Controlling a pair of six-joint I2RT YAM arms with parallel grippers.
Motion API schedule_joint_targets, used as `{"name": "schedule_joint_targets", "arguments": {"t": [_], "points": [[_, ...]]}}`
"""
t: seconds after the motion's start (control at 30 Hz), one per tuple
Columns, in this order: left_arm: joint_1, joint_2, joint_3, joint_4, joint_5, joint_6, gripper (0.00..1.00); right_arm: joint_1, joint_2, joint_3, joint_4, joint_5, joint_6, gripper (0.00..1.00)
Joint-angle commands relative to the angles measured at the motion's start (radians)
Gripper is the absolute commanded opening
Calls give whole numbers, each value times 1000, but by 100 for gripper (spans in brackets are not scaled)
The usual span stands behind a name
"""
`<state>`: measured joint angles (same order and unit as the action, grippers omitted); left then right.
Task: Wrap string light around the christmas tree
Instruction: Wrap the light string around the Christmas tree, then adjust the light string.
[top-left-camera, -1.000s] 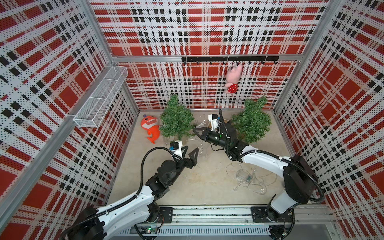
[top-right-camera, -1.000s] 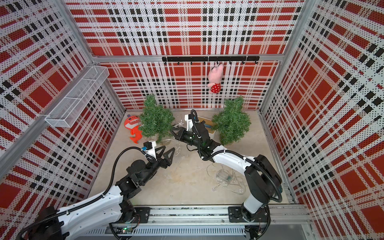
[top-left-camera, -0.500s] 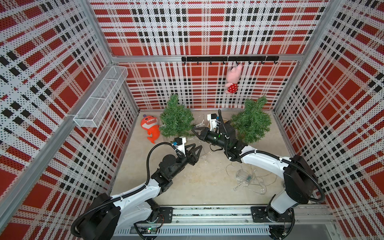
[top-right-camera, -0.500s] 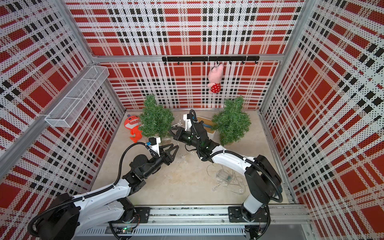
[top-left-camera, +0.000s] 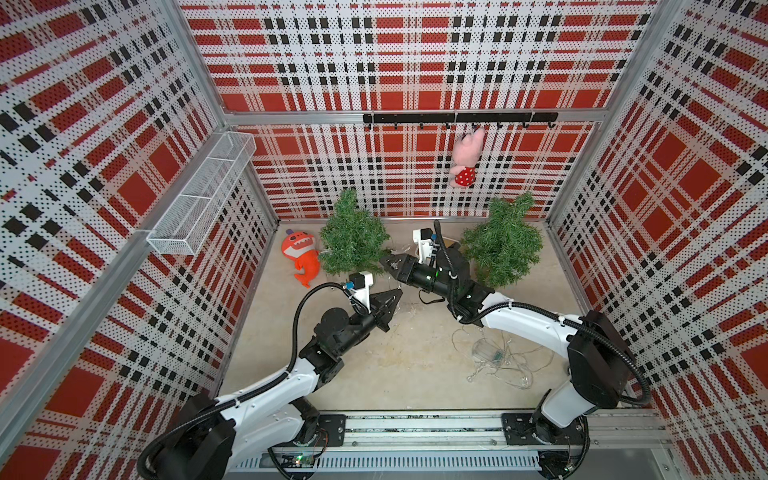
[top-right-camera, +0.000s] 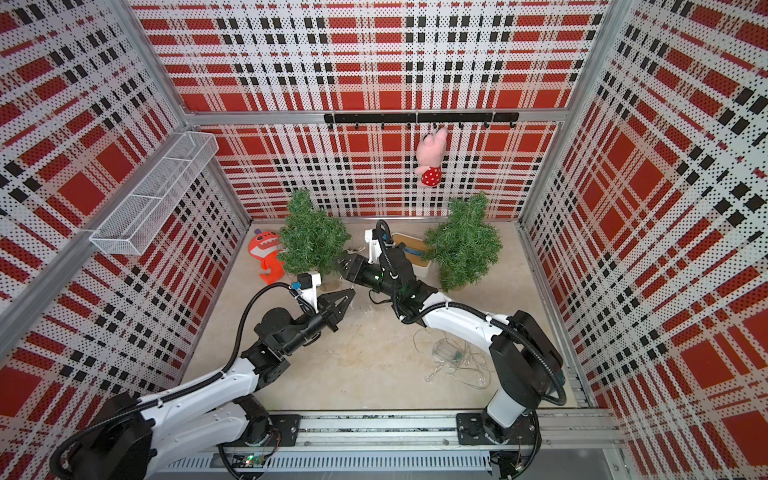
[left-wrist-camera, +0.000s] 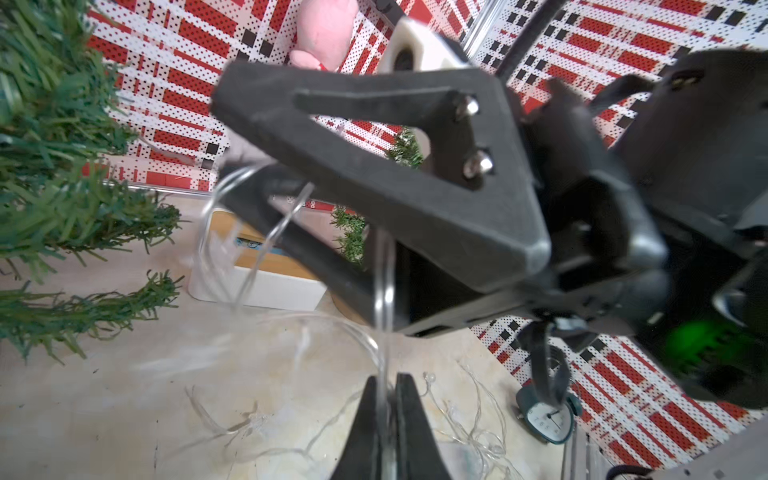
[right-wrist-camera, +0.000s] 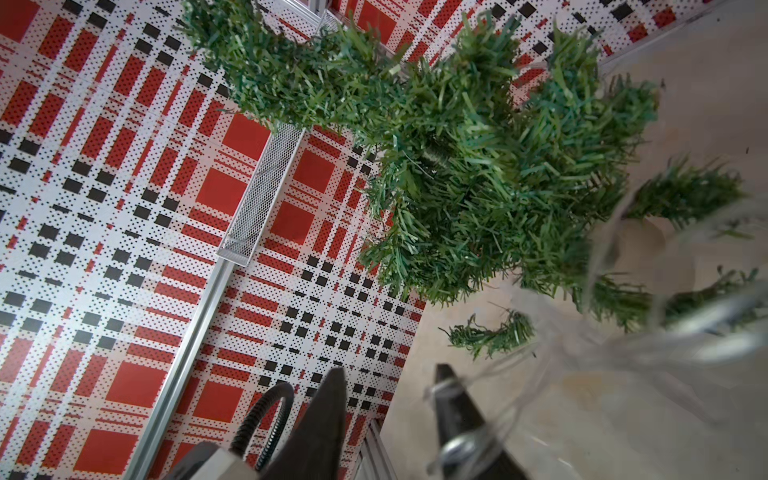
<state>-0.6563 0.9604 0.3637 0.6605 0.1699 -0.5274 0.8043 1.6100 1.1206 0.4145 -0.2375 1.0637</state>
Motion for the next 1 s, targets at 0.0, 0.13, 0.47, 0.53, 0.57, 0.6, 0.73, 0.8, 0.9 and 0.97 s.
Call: {"name": "schedule_joint_targets", "arguments": {"t": [0.0,0.13,0.47,0.53,0.57,0.6,0.73,0.8,0.9,0.97], "points": [[23,-116,32,-209,79,-16,0,-14,-73,-7,-32,7,-63,56],[66,-244,143,-569,139,1,0,-51,-136,-66,-83,-1,-131,74],[354,-306,443,-893,449,23,0,-103,-134,-129,-132,-35,-260,81],[381,-270,482,-991,457,72,0,-101,-131,-161,-97,-43,-272,75],[392,-255,492,-1013,478,83,0,-98,-130,-178,-74,-50,-288,71],[394,-250,491,-1014,497,83,0,-91,-127,-189,-62,-51,-305,69],[393,-279,450,-935,571,41,0,0,-108,-228,8,-29,-432,69],[393,-279,439,-942,540,40,0,52,-119,-291,117,-28,-489,75],[393,-261,409,-928,501,23,0,96,-151,-413,282,9,-540,78],[389,-252,396,-913,481,16,0,98,-159,-472,324,22,-539,78]]}}
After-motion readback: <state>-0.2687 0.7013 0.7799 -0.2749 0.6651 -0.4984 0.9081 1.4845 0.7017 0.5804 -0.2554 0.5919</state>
